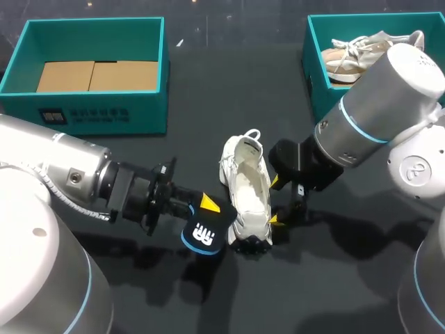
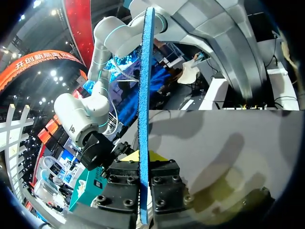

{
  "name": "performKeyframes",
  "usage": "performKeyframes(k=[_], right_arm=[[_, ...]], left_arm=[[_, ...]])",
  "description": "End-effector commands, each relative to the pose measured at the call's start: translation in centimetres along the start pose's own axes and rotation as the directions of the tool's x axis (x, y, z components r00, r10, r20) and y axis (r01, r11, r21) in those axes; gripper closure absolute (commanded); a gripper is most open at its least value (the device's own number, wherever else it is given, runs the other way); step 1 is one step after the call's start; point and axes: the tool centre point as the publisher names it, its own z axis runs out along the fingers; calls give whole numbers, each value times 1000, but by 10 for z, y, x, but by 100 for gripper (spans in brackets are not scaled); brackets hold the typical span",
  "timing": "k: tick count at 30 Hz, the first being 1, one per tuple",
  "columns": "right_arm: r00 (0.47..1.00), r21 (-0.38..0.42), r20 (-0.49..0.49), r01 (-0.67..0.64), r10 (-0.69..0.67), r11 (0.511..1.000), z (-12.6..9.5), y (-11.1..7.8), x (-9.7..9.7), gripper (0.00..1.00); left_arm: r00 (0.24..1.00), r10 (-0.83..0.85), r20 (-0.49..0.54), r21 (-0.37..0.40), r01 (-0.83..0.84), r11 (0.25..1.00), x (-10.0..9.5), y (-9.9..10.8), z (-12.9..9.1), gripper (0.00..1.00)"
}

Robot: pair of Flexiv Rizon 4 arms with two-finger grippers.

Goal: Take the shoe out of the shoebox, open the shoe tongue, remove and reinsert the insole, then place the shoe into the shoebox

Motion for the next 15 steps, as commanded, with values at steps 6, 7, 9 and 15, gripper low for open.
performKeyframes(k=[6, 7, 9, 15], right_arm=[[999, 39, -14, -33, 33, 999, 0, 5, 9, 0], [1000, 34, -4, -29, 29, 999, 0, 6, 11, 0], [1000, 41, 11, -22, 22, 999, 0, 6, 13, 0], [999, 46, 45, 3, -5, 999, 2, 4, 18, 0]], left_arm=[[1000, 15, 0, 3, -15, 1000, -3, 0, 5, 100], [1000, 16, -1, 4, -16, 1000, -3, 0, 6, 100], [1000, 16, -8, 7, -16, 1000, -3, 0, 7, 100], [1000, 22, -20, 14, -21, 1000, -5, -1, 11, 100]])
